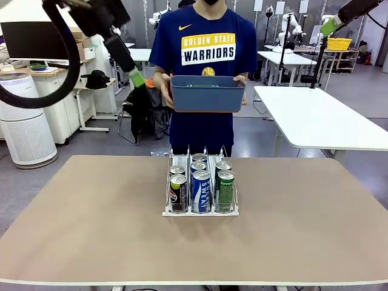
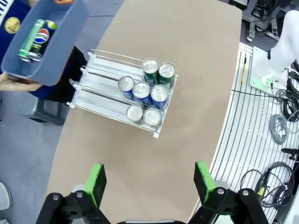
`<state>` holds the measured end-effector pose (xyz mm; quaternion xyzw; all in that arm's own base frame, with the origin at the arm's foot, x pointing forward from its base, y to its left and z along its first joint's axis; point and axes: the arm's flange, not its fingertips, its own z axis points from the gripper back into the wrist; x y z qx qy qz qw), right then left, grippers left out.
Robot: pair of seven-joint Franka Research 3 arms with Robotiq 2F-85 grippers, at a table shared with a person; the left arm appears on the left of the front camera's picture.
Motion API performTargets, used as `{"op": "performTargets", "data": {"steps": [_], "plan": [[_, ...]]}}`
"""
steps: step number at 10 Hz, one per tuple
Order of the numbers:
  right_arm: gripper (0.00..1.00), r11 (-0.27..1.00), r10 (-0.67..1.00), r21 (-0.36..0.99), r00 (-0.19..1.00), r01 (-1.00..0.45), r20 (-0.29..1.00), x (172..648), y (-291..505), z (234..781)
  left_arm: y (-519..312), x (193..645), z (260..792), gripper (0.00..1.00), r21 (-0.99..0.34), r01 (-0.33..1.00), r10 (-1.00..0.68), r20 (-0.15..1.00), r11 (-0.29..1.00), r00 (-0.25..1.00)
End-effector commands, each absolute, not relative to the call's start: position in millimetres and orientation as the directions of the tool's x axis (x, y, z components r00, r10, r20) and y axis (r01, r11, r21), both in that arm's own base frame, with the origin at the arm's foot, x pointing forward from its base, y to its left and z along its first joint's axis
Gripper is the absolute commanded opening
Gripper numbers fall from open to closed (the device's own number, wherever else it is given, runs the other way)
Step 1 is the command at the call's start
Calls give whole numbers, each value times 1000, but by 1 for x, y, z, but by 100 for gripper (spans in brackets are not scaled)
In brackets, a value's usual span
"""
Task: Fill the beverage cans into the dispenser.
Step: Pick up the Sprite handed by the human.
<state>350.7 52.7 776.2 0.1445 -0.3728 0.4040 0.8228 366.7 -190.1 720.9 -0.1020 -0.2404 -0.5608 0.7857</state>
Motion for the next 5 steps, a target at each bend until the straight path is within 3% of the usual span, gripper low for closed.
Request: {"op": "performTargets", "data": {"steps": [1, 5], "plan": [[100, 631, 558, -63, 396, -773, 730, 350, 53, 776, -176, 373, 732, 100, 163, 902, -823, 497, 401, 276], [100, 631, 558, -63, 396, -773, 730, 350, 53, 776, -147, 357, 752, 100, 199, 854, -781, 540, 480, 313]]}}
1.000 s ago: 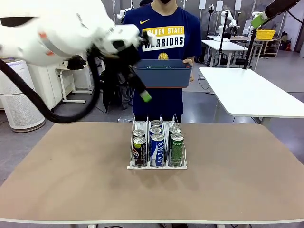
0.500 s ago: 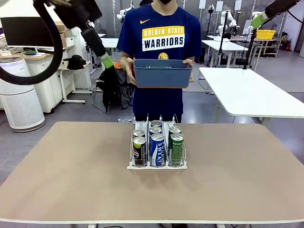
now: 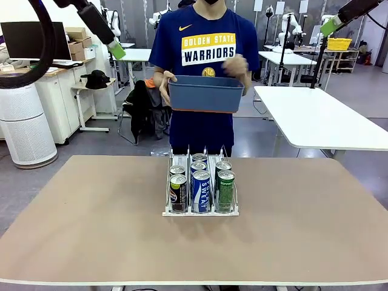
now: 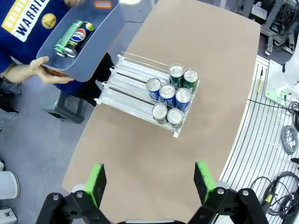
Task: Fill the beverage cans into the dispenser.
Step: Pick up the Sprite handed by the human.
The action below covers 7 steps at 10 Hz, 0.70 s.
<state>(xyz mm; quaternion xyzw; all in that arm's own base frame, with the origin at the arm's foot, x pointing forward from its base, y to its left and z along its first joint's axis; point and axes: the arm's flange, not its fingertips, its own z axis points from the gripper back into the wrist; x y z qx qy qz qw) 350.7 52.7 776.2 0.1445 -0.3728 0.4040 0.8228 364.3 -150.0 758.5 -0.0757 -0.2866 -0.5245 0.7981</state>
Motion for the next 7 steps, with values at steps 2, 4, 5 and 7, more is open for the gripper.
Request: {"op": "performTargets", "data": {"steps": [2, 4, 5, 7], "plan": [[100, 631, 558, -63, 396, -773, 730, 350, 53, 776, -142, 356, 756, 100, 218, 851, -786, 540, 477, 302], [100, 631, 558, -63, 396, -773, 730, 350, 53, 776, -145, 352, 757, 100, 221, 841, -776, 549, 494, 311], [100, 631, 558, -63, 396, -773, 730, 350, 53, 776, -147, 355, 754, 100, 232, 836, -776, 550, 496, 308], [100, 631, 558, -63, 396, -773, 730, 350, 53, 776, -144, 356, 765, 100, 208, 861, -783, 551, 464, 289]]}}
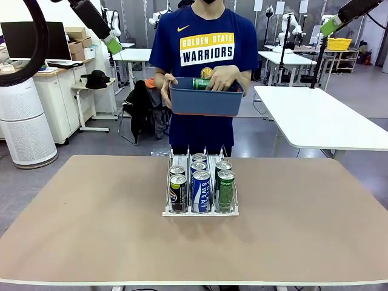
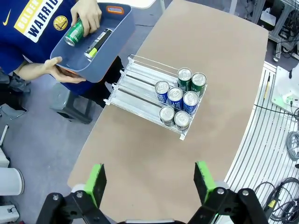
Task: Fill the beverage cans into the dispenser.
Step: Pick up the Sprite handed by the human.
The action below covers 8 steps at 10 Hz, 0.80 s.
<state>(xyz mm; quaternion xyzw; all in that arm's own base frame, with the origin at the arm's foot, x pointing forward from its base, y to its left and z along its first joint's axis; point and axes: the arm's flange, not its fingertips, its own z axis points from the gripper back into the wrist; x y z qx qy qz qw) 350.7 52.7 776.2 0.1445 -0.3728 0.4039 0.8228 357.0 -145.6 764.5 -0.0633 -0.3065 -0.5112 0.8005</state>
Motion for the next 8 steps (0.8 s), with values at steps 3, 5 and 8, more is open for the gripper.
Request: {"op": "performTargets", "data": {"steps": [3, 5, 8], "plan": [[100, 631, 558, -63, 396, -773, 730, 350, 53, 776, -144, 356, 765, 100, 208, 861, -783, 551, 464, 289], [100, 631, 558, -63, 396, -773, 730, 350, 53, 776, -144, 356, 765, 100, 208, 861, -783, 551, 464, 289], [100, 631, 558, -63, 396, -773, 730, 350, 53, 776, -144, 356, 765, 100, 208, 861, -783, 551, 464, 289]]}}
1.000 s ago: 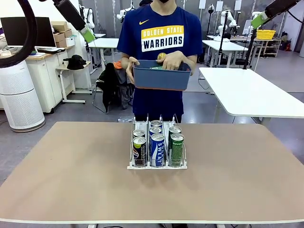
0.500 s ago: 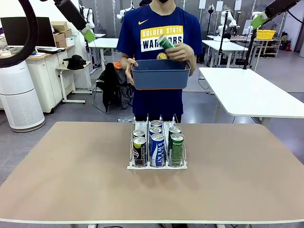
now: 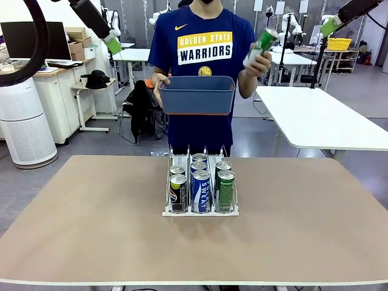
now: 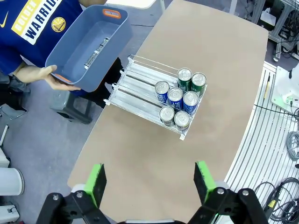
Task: Fill the beverage cans into the dispenser.
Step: Pick up the Sprite handed by the human.
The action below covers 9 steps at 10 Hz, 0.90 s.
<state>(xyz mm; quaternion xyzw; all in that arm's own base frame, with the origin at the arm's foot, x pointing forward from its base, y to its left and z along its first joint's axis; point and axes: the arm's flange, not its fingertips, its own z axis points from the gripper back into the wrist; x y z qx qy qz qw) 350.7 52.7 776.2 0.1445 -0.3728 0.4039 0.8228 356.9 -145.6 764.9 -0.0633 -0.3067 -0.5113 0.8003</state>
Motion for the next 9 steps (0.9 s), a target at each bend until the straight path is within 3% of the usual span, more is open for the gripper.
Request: {"op": "performTargets", "data": {"steps": [1, 9], "plan": [[100, 631, 558, -63, 396, -773, 730, 350, 53, 776, -144, 356, 765, 100, 208, 861, -783, 551, 464, 289], [100, 631, 558, -63, 396, -773, 730, 350, 53, 776, -144, 356, 765, 100, 208, 861, -783, 551, 464, 289]]}}
